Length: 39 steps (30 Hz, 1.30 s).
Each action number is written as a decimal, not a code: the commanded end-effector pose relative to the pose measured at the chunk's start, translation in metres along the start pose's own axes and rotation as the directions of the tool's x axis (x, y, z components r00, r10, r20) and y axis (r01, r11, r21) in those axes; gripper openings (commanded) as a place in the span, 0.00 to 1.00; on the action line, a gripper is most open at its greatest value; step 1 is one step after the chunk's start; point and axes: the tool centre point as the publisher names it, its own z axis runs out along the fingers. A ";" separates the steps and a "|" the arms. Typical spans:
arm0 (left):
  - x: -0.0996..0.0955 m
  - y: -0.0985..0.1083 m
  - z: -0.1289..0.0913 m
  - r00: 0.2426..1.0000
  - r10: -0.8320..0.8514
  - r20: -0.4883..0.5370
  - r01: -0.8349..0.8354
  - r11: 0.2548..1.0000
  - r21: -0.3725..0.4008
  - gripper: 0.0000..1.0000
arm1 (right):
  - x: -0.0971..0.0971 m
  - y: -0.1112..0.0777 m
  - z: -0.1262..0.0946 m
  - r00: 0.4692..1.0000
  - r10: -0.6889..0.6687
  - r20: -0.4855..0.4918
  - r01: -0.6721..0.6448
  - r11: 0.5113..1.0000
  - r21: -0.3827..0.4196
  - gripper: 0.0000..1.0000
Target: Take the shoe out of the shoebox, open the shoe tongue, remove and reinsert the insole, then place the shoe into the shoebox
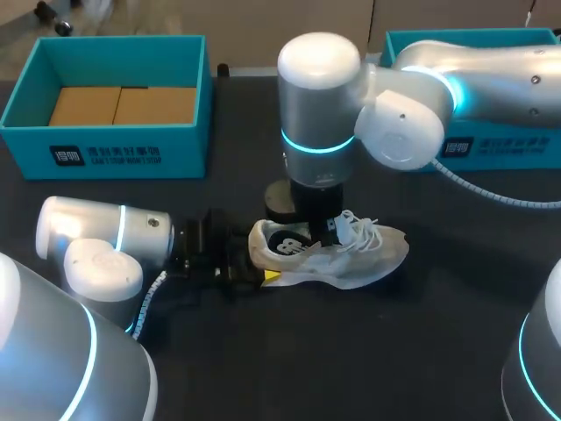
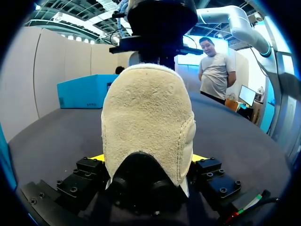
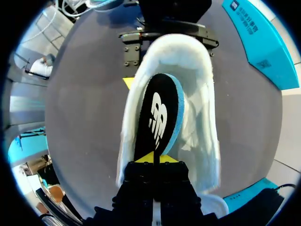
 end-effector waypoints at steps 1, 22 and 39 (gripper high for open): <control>0.000 0.002 0.000 1.000 -0.001 0.001 0.001 1.000 -0.004 0.00 | 0.000 -0.012 -0.018 1.000 -0.016 0.008 0.016 1.000 -0.018 0.00; 0.000 0.002 0.000 1.000 -0.001 0.001 0.001 1.000 -0.004 0.00 | -0.036 0.017 -0.062 0.976 -0.199 0.086 0.210 0.967 -0.143 0.00; 0.000 0.002 0.000 1.000 -0.001 0.001 0.001 1.000 -0.004 0.00 | -0.058 0.061 -0.055 0.938 -0.334 0.092 0.346 0.899 -0.269 0.00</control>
